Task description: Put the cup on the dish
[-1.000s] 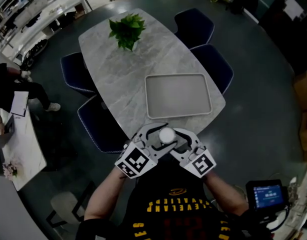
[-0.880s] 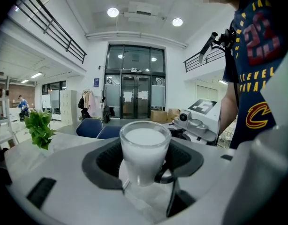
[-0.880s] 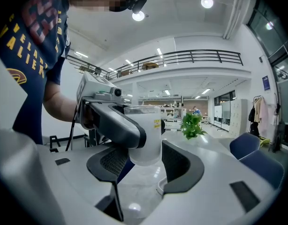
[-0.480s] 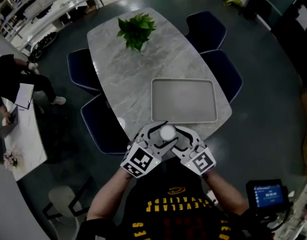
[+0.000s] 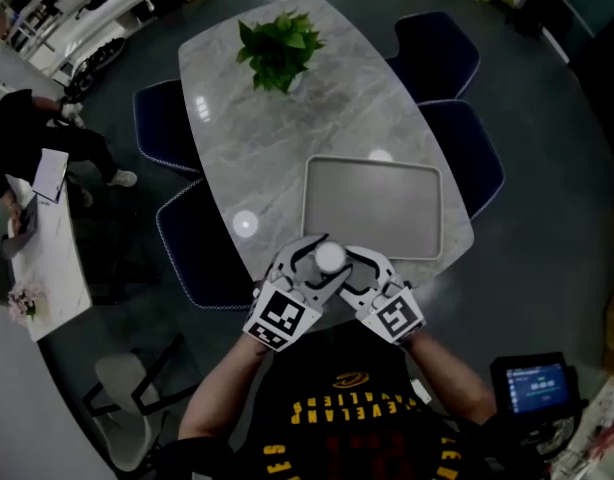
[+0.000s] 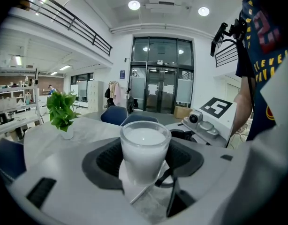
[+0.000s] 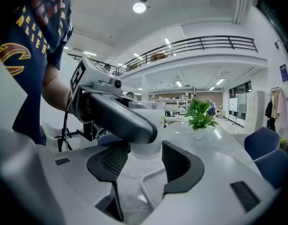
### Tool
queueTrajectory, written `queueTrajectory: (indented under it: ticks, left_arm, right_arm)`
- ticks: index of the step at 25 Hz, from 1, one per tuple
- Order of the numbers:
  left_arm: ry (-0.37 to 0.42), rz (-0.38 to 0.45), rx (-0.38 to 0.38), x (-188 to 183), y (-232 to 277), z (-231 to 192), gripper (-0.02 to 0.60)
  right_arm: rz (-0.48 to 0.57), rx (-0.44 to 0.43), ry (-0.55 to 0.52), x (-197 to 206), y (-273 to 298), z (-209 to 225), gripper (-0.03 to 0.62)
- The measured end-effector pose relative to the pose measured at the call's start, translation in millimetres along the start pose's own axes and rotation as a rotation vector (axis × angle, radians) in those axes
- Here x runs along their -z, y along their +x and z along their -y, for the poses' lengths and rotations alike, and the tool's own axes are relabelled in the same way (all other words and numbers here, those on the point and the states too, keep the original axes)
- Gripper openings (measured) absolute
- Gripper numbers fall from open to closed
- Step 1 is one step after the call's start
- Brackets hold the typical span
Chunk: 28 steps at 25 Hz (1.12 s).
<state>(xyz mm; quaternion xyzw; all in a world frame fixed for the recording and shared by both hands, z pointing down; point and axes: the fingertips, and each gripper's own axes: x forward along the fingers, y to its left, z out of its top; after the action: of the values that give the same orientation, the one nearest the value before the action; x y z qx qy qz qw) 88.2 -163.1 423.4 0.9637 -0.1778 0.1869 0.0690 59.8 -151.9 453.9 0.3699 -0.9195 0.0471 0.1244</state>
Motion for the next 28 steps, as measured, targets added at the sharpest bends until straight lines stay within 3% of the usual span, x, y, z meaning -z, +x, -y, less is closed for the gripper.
queueTrajectory:
  ticks: [12, 28]
  left_arm:
    - [-0.048, -0.027, -0.049, 23.5, 35.0, -29.3, 0.262]
    - [-0.062, -0.144, -0.141, 83.8, 69.4, -52.7, 0.263]
  right_arm:
    - [-0.049, -0.103, -0.07, 29.8, 26.6, 31.0, 0.227]
    - [-0.137, -0.181, -0.128, 85.6, 59.2, 48.3, 0.225]
